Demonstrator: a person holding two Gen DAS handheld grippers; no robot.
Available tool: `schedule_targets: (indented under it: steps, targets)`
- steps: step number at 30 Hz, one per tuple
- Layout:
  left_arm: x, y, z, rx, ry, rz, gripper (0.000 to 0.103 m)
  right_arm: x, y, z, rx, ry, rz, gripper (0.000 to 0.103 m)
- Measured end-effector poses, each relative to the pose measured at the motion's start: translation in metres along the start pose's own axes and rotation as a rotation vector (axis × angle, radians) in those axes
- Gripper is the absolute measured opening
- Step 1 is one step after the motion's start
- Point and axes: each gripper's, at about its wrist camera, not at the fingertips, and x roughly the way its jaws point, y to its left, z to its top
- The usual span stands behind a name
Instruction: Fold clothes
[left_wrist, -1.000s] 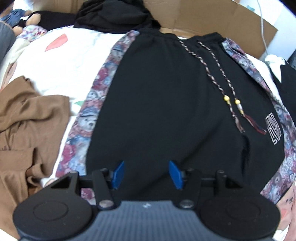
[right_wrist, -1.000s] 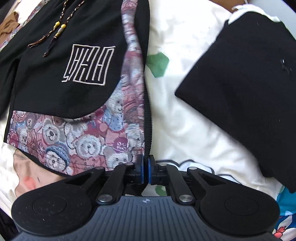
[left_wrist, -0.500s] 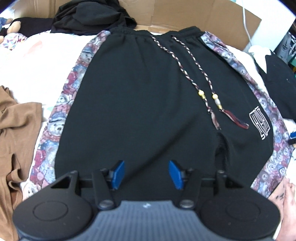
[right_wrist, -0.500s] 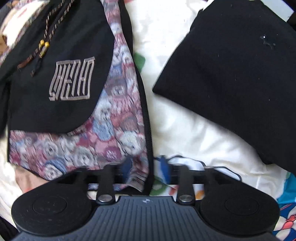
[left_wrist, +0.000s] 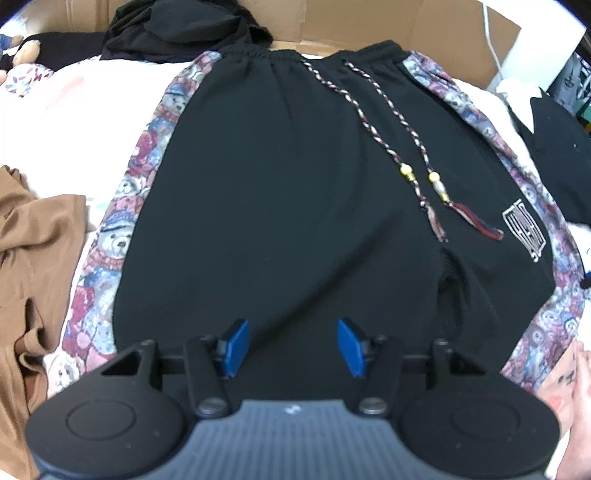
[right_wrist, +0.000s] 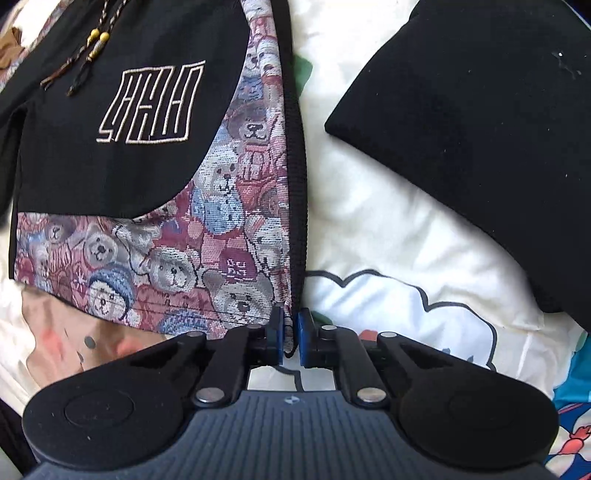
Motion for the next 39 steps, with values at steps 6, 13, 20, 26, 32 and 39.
schedule_targets:
  steps: [6,13,20,26,32,39]
  targets:
    - [-0.003,0.008,-0.001,-0.010,-0.008,0.003,0.057,-0.006,-0.013,0.017,0.032,0.043,0.008,0.015]
    - [-0.003,0.020,0.000,-0.024,-0.020,0.024,0.057,-0.044,-0.011,0.041,0.031,-0.070,0.049,0.050]
    - [-0.009,0.035,0.008,-0.059,-0.054,0.036,0.058,-0.065,-0.018,0.072,0.031,-0.198,0.070,0.050]
    - [-0.006,0.049,0.018,-0.109,-0.075,0.011,0.057,-0.070,0.011,0.117,0.033,-0.286,0.063,0.050]
    - [0.001,0.040,0.013,-0.126,-0.051,-0.116,0.057,-0.068,0.024,0.151,0.030,-0.286,0.039,0.050]
    - [0.009,0.005,-0.008,-0.061,0.006,-0.237,0.057,-0.054,0.038,0.164,-0.022,-0.249,-0.008,0.050]
